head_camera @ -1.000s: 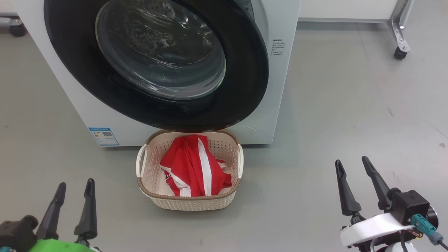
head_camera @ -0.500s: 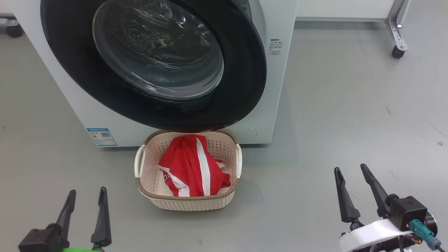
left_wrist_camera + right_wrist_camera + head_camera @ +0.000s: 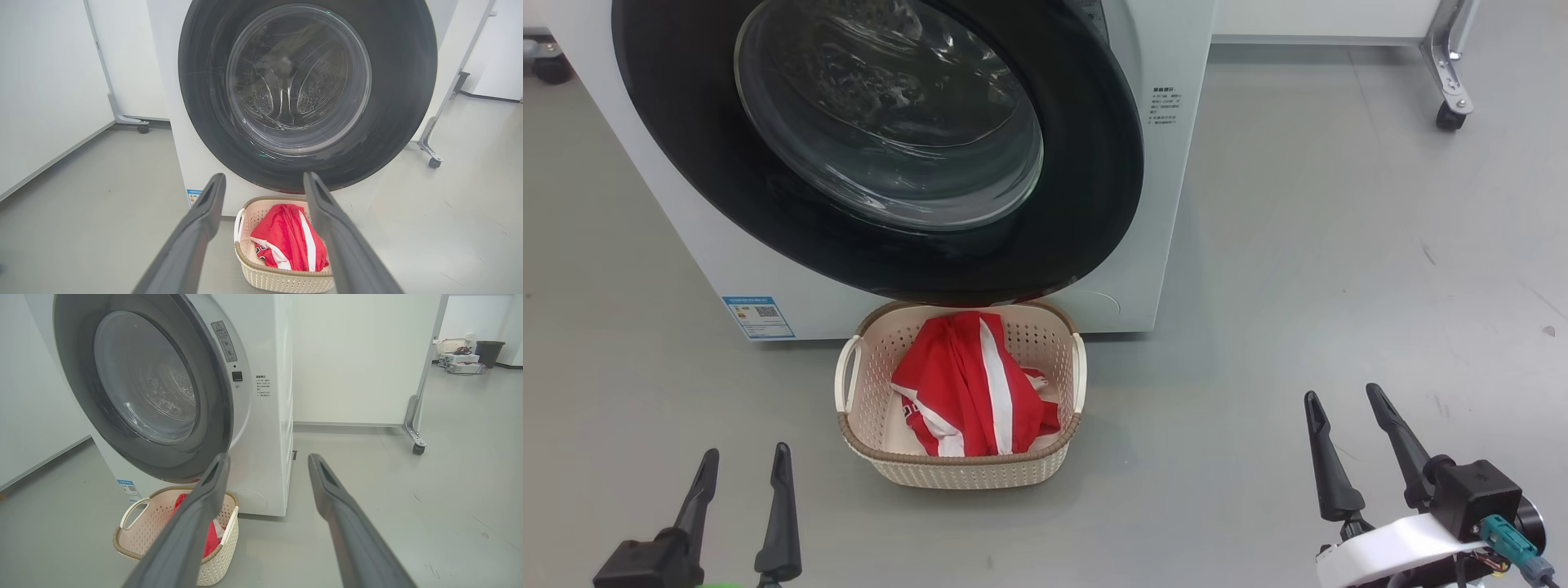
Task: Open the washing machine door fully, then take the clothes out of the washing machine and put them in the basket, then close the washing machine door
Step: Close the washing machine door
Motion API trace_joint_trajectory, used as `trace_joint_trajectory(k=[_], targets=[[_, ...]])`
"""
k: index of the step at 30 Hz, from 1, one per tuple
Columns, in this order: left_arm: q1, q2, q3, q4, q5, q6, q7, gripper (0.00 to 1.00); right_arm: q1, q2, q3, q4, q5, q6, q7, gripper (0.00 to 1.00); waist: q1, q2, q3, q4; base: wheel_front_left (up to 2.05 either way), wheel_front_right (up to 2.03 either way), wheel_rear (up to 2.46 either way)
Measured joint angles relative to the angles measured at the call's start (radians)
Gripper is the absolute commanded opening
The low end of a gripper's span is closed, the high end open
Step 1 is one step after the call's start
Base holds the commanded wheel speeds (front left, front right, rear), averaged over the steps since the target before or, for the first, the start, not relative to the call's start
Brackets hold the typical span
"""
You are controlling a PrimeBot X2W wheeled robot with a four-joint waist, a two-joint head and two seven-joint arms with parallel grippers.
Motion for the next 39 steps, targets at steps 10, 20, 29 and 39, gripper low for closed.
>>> trace_joint_trajectory(k=[10, 20, 29, 39], targets=[[0.000, -0.007, -0.002, 0.007, 0.027, 0.008, -0.009, 1.00, 0.002, -0.001, 0.000, -0.008, 0.000, -0.001, 0.006, 1.00, 0.0000, 0.0000, 0.007, -0.001, 0.00, 0.00, 0.00], [0.000, -0.018, -0.016, 0.007, 0.041, 0.013, -0.018, 1.00, 0.005, -0.013, -0.004, -0.020, 0.000, -0.001, 0.013, 0.00, 0.0000, 0.0000, 0.023, -0.003, 0.00, 0.00, 0.00], [-0.002, -0.021, -0.027, 0.010, 0.044, 0.013, -0.021, 1.00, 0.005, -0.021, -0.016, -0.021, 0.002, 0.000, 0.023, 0.00, 0.0000, 0.0000, 0.030, 0.006, 0.00, 0.00, 0.00], [-0.038, -0.031, -0.065, -0.008, 0.060, 0.012, -0.022, 1.00, -0.095, -0.066, -0.020, -0.018, 0.003, 0.028, 0.055, 0.00, 0.0000, 0.0000, 0.070, 0.044, 0.00, 0.00, 0.00]])
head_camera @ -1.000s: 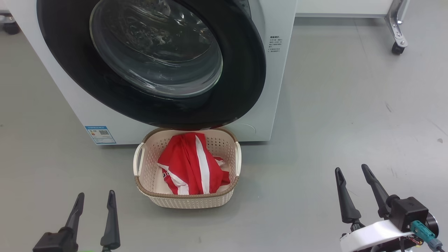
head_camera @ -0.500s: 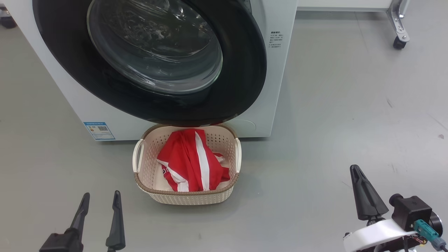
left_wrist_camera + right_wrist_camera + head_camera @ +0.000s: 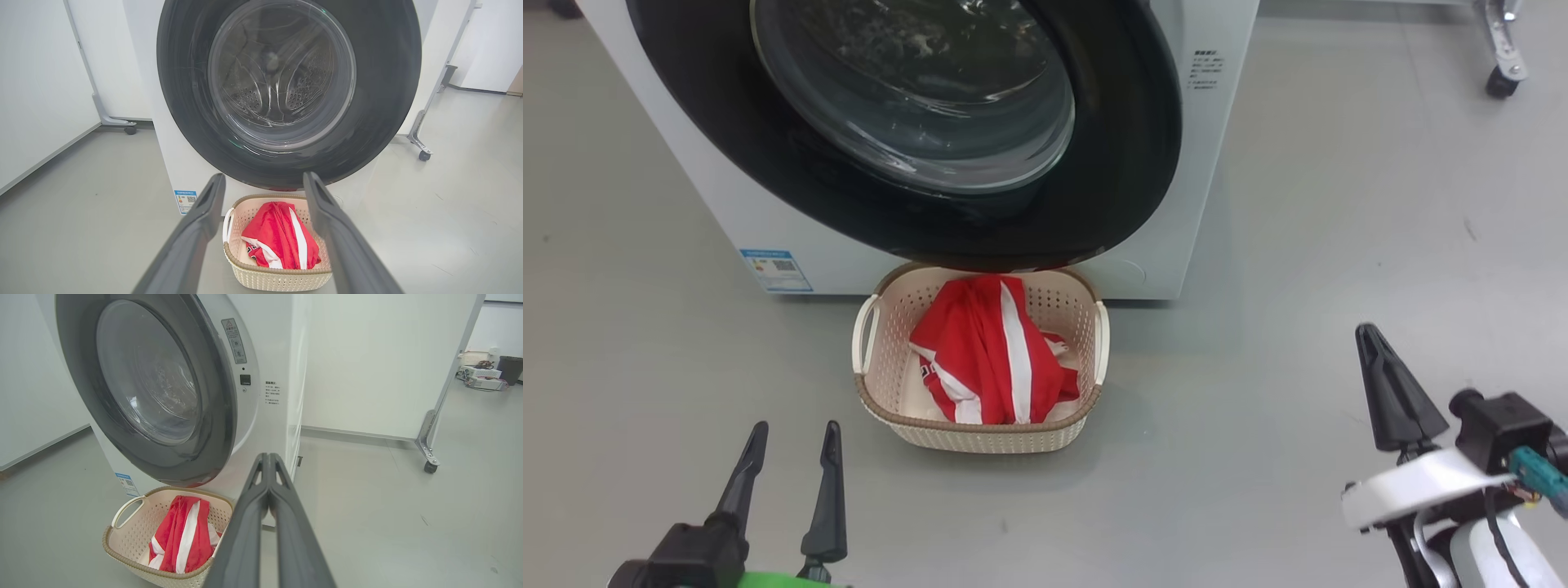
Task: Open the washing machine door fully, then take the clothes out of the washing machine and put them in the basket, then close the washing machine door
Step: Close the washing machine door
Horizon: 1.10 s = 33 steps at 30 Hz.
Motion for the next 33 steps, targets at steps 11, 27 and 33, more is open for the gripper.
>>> trace_joint_trajectory(k=[11, 27, 33], targets=[[-0.067, -0.017, -0.045, -0.013, 0.027, -0.010, -0.010, 1.00, -0.206, -0.028, 0.080, 0.058, -0.030, 0.042, 0.066, 0.00, 0.0000, 0.0000, 0.068, 0.058, 0.00, 0.00, 0.00], [-0.175, -0.049, -0.098, -0.011, 0.040, -0.027, -0.040, 1.00, -0.553, -0.026, 0.104, 0.176, -0.035, 0.053, 0.130, 0.00, 0.0000, 0.0000, 0.203, 0.185, 0.00, 0.00, 0.00], [-0.210, -0.058, -0.113, 0.012, 0.040, -0.027, -0.057, 1.00, -0.665, -0.043, 0.102, 0.219, -0.047, 0.060, 0.134, 0.00, 0.0000, 0.0000, 0.245, 0.227, 0.00, 0.00, 0.00]])
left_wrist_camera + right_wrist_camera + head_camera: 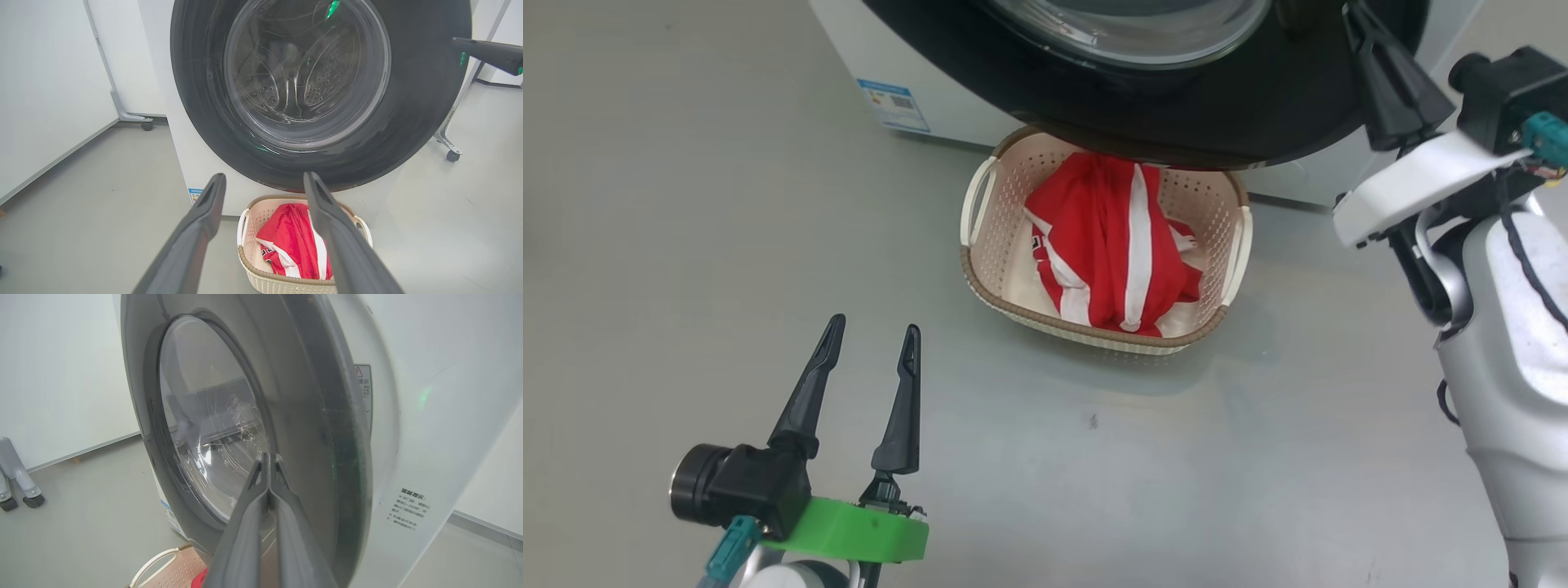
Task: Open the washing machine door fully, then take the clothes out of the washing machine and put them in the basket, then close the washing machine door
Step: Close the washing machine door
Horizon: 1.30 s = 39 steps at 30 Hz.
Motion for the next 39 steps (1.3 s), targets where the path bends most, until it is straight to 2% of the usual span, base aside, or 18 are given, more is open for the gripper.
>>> trace_joint_trajectory(k=[8, 19, 34, 39], targets=[[-0.024, -0.014, -0.006, 0.027, 0.000, 0.000, -0.020, 1.00, -0.081, -0.020, 0.006, 0.077, -0.002, 0.001, 0.001, 0.00, 0.0000, 0.0000, 0.032, 0.046, 0.00, 0.00, 0.00], [-0.025, -0.017, -0.021, 0.050, -0.003, 0.001, -0.034, 1.00, -0.146, -0.023, -0.001, 0.159, 0.011, 0.004, -0.002, 0.00, 0.0000, 0.0000, 0.038, 0.072, 0.00, 0.00, 0.00], [-0.040, -0.022, -0.036, 0.066, -0.011, 0.003, -0.044, 1.00, -0.248, -0.064, -0.008, 0.264, 0.011, 0.010, 0.000, 0.00, 0.0000, 0.0000, 0.064, 0.114, 0.00, 0.00, 0.00], [-0.044, -0.024, -0.044, 0.070, -0.016, 0.005, -0.044, 1.00, -0.292, -0.097, -0.021, 0.298, 0.009, 0.019, 0.010, 0.00, 0.0000, 0.0000, 0.069, 0.128, 0.00, 0.00, 0.00]])
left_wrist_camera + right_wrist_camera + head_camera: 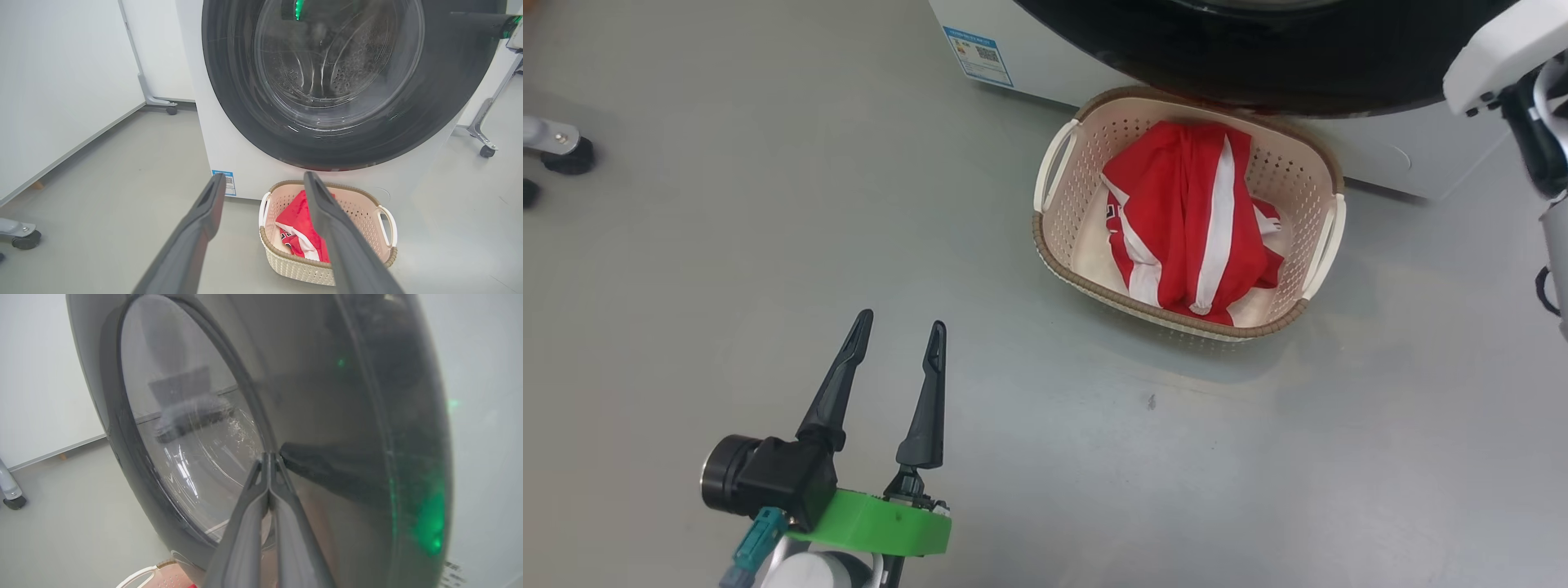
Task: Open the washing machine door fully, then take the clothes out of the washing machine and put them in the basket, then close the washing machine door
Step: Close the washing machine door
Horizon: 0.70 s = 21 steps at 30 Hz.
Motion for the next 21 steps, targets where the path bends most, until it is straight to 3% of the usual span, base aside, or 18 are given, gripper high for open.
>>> trace_joint_trajectory(k=[7, 21], targets=[[-0.004, -0.002, -0.006, 0.005, -0.002, 0.005, -0.008, 1.00, -0.070, -0.040, -0.021, 0.045, -0.002, 0.000, 0.008, 0.00, 0.0000, 0.0000, 0.007, 0.025, 0.00, 0.00, 0.00], [-0.009, -0.003, -0.007, 0.026, -0.017, 0.006, -0.009, 1.00, -0.094, -0.032, -0.016, 0.130, -0.009, 0.000, -0.029, 0.00, 0.0000, 0.0000, -0.019, 0.036, 0.00, 0.00, 0.00]])
